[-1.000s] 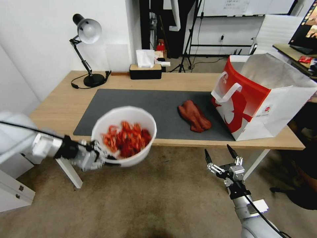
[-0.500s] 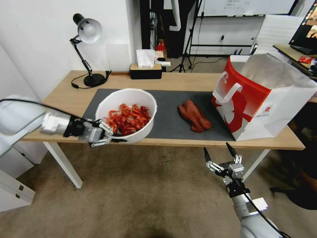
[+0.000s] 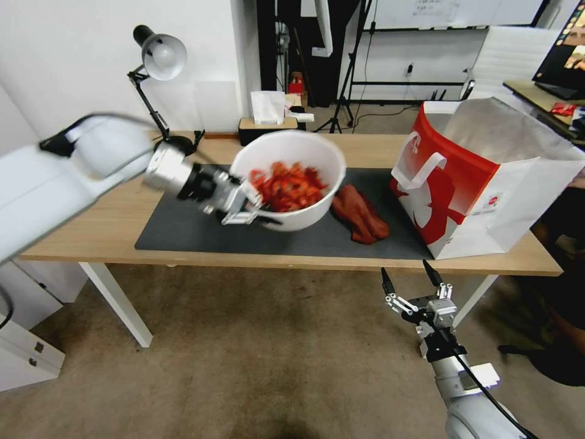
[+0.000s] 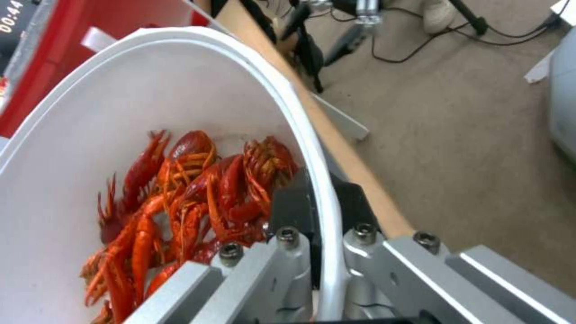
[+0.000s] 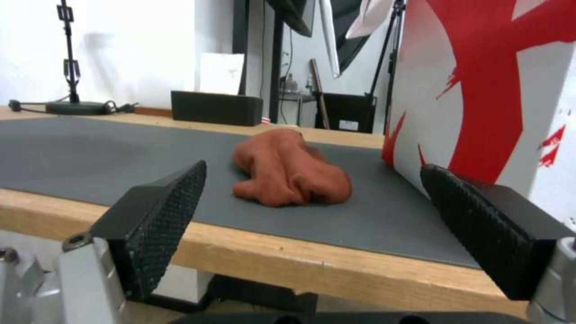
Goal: Sweep shrimp from table into container with towel, then put container into takeout bag.
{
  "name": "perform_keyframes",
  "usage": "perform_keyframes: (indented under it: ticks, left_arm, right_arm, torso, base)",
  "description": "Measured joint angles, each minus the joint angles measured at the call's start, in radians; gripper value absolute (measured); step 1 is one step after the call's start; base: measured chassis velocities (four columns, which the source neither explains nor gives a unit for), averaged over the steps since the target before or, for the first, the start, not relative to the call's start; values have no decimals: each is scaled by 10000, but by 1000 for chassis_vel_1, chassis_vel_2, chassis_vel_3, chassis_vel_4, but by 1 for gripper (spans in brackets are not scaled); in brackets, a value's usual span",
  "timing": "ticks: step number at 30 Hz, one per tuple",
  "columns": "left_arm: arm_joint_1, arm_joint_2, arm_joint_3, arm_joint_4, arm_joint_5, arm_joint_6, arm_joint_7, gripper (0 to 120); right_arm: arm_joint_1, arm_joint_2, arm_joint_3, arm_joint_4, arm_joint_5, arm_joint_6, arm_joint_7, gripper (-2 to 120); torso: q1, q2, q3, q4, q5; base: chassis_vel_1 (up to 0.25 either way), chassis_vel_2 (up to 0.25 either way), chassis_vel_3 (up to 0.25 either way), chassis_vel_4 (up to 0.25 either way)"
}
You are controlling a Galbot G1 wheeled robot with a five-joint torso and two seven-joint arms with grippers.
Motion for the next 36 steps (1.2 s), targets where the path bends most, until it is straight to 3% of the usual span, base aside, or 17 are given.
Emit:
perform_keyframes:
  ticks: [1,4,5,7,9,11,12,15,16,19,23,29,31,36]
  left_arm:
    - [0,0,0,0,0,0,0,0]
    - [-960,-895,651,899,-291,-9,0,0]
    - [-960,-895,651,899,-291,-9,0,0]
    - [-1499,-1626,976,1496,-457,-36,0,0]
    - [-1632,-1849,1046,1641,-497,-45,0,0]
    - [-2145,-2689,1313,2129,-689,-64,0,0]
    - [-2145,-2689,1313,2129,-689,-64,0,0]
    - [-2649,-3450,1618,2610,-971,-72,-50,0]
    - [-2649,-3450,1618,2610,-971,-72,-50,0]
    - [-2974,-4091,1800,3215,-1208,-109,-63,0]
    - [-3066,-4506,1820,3772,-1251,-195,-47,0]
    - [-3118,-5609,1790,5054,-1302,-400,3,0]
    - [-3124,-5713,1786,5151,-1304,-410,6,0]
    - [-3325,-6596,1760,5906,-1380,-532,73,0]
  right_arm:
    - [0,0,0,0,0,0,0,92]
    - [-8,61,56,-10,-3,5,-7,92]
    - [-8,61,56,-10,-3,5,-7,92]
    - [24,88,67,-31,-3,6,-9,92]
    - [38,94,67,-33,-2,6,-10,92]
    - [94,115,70,-49,-3,6,-11,92]
    - [94,115,70,-49,-3,6,-11,92]
    - [133,117,69,-83,-1,4,-15,90]
    - [133,117,69,-83,-1,4,-15,90]
    - [185,116,69,-122,9,-2,-23,90]
    - [228,116,45,-151,11,-7,-29,89]
    - [311,146,5,-165,11,-30,-58,88]
    - [313,152,0,-165,11,-32,-65,88]
    - [381,206,-36,-218,11,-35,-90,86]
  torso:
    - [0,0,0,0,0]
    - [0,0,0,3,-3]
    - [0,0,0,3,-3]
    - [0,0,-1,0,-2]
    - [0,0,-1,0,-1]
    - [1,1,-1,-4,0]
    - [1,1,-1,-4,0]
    - [-1,1,-1,-4,0]
    - [-1,1,-1,-4,0]
    - [-2,2,-1,2,-7]
    - [-2,2,-1,3,-5]
    - [-1,1,-1,0,-3]
    - [-2,2,-1,1,-4]
    - [-1,1,-2,0,-2]
  base:
    - [0,0,0,0]
    - [0,0,0,0]
    - [0,0,0,0]
    - [0,0,0,0]
    - [0,0,0,0]
    - [0,0,0,0]
    - [0,0,0,0]
    - [0,0,0,0]
    - [0,0,0,0]
    - [0,0,0,0]
    - [0,0,0,0]
    - [0,0,0,0]
    - [0,0,0,0]
    - [0,0,0,0]
